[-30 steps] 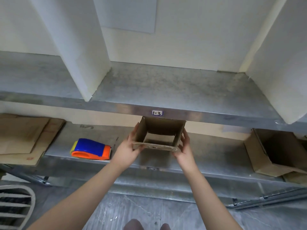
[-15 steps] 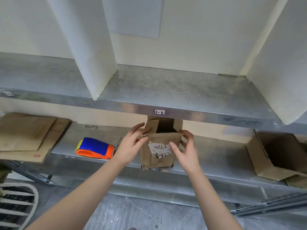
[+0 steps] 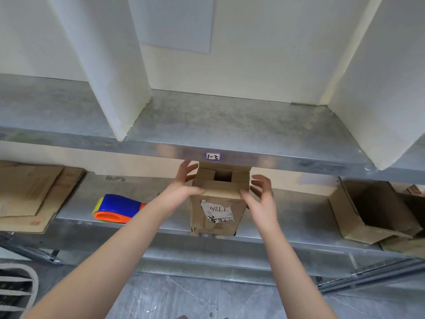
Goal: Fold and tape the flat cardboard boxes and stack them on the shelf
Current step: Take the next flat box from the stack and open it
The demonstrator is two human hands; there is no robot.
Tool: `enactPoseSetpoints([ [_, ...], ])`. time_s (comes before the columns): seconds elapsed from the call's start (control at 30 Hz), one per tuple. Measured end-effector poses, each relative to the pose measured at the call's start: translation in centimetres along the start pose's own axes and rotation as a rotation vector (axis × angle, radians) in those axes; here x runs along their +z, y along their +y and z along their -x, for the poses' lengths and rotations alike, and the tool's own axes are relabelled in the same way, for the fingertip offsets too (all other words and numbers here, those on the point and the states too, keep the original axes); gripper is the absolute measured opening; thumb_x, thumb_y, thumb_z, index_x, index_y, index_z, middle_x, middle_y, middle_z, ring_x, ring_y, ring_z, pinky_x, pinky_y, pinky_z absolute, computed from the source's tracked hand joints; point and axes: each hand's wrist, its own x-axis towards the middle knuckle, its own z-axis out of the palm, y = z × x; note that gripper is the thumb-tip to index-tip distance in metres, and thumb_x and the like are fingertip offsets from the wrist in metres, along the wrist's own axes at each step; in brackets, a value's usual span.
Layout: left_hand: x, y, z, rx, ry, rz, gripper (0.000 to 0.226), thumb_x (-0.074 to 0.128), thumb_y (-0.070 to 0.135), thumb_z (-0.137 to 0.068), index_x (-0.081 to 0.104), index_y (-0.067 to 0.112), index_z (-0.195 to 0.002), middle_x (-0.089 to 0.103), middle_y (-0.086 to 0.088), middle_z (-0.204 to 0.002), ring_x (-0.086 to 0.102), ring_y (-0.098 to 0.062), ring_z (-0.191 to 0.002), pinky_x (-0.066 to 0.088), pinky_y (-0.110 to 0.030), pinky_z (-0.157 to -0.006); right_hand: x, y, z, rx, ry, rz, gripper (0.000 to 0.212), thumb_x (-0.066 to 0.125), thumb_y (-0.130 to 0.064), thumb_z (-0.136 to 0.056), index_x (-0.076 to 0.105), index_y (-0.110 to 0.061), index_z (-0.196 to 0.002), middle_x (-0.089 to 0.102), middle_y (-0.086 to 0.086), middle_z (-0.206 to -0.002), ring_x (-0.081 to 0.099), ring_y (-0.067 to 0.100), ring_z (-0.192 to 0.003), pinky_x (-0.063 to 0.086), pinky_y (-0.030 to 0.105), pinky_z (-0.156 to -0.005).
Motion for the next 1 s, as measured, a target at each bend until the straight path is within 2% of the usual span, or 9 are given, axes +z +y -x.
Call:
enactPoseSetpoints([
  [0.1, -0.9, 0.8, -0.5, -0.066, -0.109, 0.024, 0.076, 0.072, 0.013, -0.064, 0.046, 0.042, -0.129, 0.05, 0.008, -0.136, 0.047, -0.014, -0.128, 0.04, -0.043, -0.108, -0.6, -1.1, -1.2, 0.155, -0.151, -0.099, 0.085, 0.075, -0.021, -0.076, 0.025, -0.036, -0.144, 0.039, -0.01, -0.14, 0.045, 0.016, -0.122, 0.054, 0.033, -0.075],
  [0.27, -1.5, 0.3, 0.7, -0.082, -0.155, -0.03, 0.053, 0.076, 0.032, -0.079, 0.053, 0.051, -0.123, 0.043, 0.011, -0.142, 0.047, -0.009, -0.128, 0.048, -0.036, -0.1, -1.2, -0.9, -1.7, 0.138, -0.297, -0.048, 0.047, 0.061, -0.01, -0.089, 0.06, -0.043, -0.122, 0.049, -0.016, -0.14, 0.046, 0.013, -0.13, 0.051, 0.028, -0.075],
  [0.37, -1.4, 0.1, 1.5, -0.028, -0.119, -0.097, 0.051, 0.07, 0.032, -0.087, 0.049, 0.047, -0.131, 0.041, 0.019, -0.143, 0.044, -0.007, -0.131, 0.05, -0.03, -0.095, -1.0, -0.8, -1.2, 0.12, -0.309, -0.04, 0.044, 0.063, -0.018, -0.084, 0.062, -0.044, -0.121, 0.05, -0.017, -0.14, 0.048, 0.013, -0.128, 0.05, 0.027, -0.077],
  [0.5, -0.6, 0.3, 1.9, 0.026, -0.116, -0.181, 0.055, 0.07, 0.027, -0.088, 0.048, 0.039, -0.136, 0.038, 0.018, -0.148, 0.039, -0.007, -0.135, 0.039, -0.037, -0.111, -1.7, 0.0, -0.4, 0.106, -0.311, -0.053, 0.048, 0.073, -0.032, -0.074, 0.062, -0.043, -0.119, 0.056, -0.009, -0.135, 0.054, 0.016, -0.124, 0.053, 0.026, -0.073],
  [0.63, -0.3, -0.5, 2.3, 0.046, -0.23, -0.202, 0.069, 0.072, 0.03, -0.084, 0.038, 0.042, -0.143, 0.018, 0.014, -0.158, 0.026, 0.005, -0.139, 0.025, -0.026, -0.117, -2.2, 1.6, 0.0, 0.105, -0.251, -0.07, 0.044, 0.072, -0.016, -0.086, 0.062, -0.035, -0.124, 0.058, -0.005, -0.135, 0.055, 0.024, -0.124, 0.05, 0.043, -0.1],
  [0.73, 0.7, -1.1, 1.8, 0.08, -0.223, -0.33, 0.078, 0.075, 0.028, -0.083, 0.032, 0.041, -0.147, 0.01, 0.013, -0.159, 0.019, 0.009, -0.14, 0.019, -0.024, -0.119, -2.2, 1.4, -0.5, 0.112, -0.212, -0.053, 0.042, 0.065, -0.011, -0.089, 0.062, -0.042, -0.118, 0.062, -0.005, -0.13, 0.06, 0.019, -0.112, 0.049, 0.024, -0.084],
  [0.8, 1.4, -1.7, 1.4, 0.071, -0.179, -0.378, 0.076, 0.074, 0.025, -0.084, 0.033, 0.035, -0.147, 0.011, 0.013, -0.16, 0.022, 0.008, -0.138, 0.021, -0.023, -0.117, -2.2, 1.5, -0.7, 0.146, -0.232, -0.037, 0.04, 0.065, -0.014, -0.09, 0.061, -0.042, -0.118, 0.062, -0.005, -0.129, 0.059, 0.016, -0.109, 0.047, 0.02, -0.077],
  [0.9, 1.9, -3.2, 1.1, 0.04, -0.171, -0.373, 0.072, 0.072, 0.02, -0.086, 0.035, 0.029, -0.147, 0.012, 0.012, -0.159, 0.027, 0.001, -0.136, 0.024, -0.018, -0.113, -2.3, 2.5, -0.5, 0.142, -0.266, 0.035, 0.044, 0.069, -0.017, -0.089, 0.057, -0.031, -0.129, 0.054, -0.006, -0.136, 0.051, 0.017, -0.124, 0.044, 0.035, -0.104],
  [1.0, 1.6, -3.7, 0.6, 0.06, -0.128, -0.364, 0.067, 0.07, 0.021, -0.087, 0.038, 0.031, -0.145, 0.017, 0.017, -0.155, 0.029, -0.005, -0.139, 0.025, -0.025, -0.115, -1.9, 2.8, -0.8, 0.089, -0.234, 0.03, 0.046, 0.07, -0.016, -0.088, 0.057, -0.03, -0.13, 0.048, -0.005, -0.142, 0.045, 0.014, -0.129, 0.035, 0.031, -0.112],
])
